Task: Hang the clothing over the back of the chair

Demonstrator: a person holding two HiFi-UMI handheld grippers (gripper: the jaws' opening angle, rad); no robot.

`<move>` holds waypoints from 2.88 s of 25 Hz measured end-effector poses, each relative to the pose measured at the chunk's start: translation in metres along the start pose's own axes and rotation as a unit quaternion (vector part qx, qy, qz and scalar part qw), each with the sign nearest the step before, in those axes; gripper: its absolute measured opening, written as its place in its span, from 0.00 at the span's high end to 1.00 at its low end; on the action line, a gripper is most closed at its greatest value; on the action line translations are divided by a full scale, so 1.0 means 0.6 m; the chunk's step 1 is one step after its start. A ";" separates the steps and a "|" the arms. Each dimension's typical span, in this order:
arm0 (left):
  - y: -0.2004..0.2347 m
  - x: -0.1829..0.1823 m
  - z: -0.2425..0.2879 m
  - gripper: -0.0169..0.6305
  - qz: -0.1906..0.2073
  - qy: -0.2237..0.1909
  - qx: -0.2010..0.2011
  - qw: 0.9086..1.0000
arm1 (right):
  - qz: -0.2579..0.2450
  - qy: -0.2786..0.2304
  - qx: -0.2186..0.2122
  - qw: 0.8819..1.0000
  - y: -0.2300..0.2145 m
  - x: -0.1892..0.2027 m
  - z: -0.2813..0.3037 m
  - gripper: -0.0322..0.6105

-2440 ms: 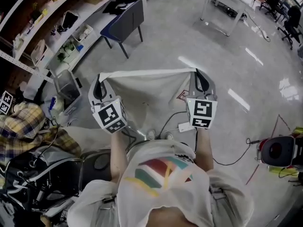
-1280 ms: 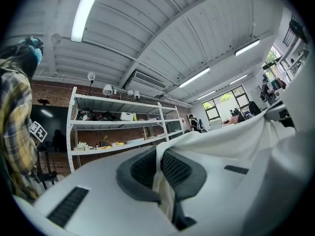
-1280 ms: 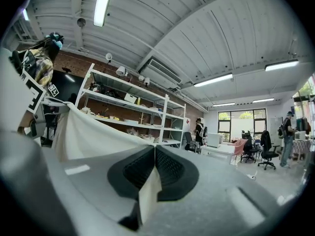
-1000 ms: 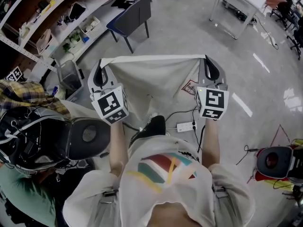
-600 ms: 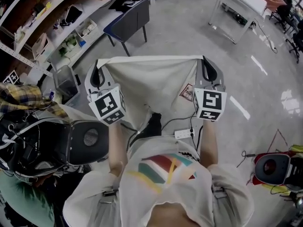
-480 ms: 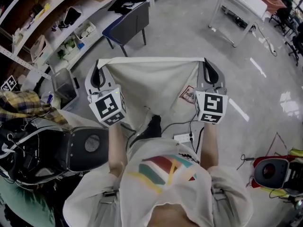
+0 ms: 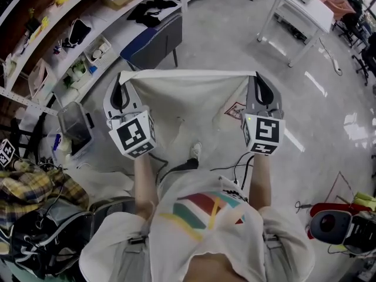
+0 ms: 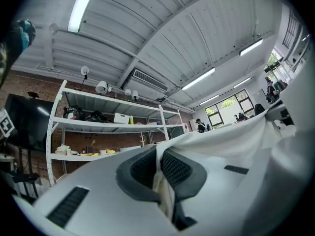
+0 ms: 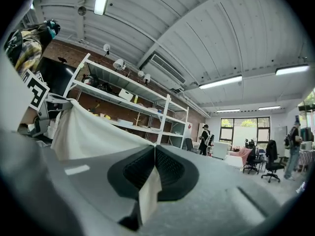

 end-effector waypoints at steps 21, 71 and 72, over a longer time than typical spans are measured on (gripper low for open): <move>-0.024 0.016 0.247 0.95 0.008 0.024 -0.037 0.999 | 0.013 0.017 -0.045 0.999 -0.053 0.006 0.303 0.94; 0.014 -0.012 0.390 0.95 0.019 0.078 -0.139 0.987 | 0.011 -0.024 -0.177 0.984 -0.042 -0.072 0.615 0.94; 0.020 -0.018 0.397 0.95 0.019 0.077 -0.140 0.987 | 0.010 -0.030 -0.180 0.983 -0.040 -0.082 0.625 0.94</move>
Point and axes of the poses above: the fingertips, and each gripper's own axes: z forward along the fingers, y to its left, x out of its underside, the point moved 7 cm from there along -z, backward along the fingers, and after that the axes turned 11 degrees about z, right-handed, at the moved point
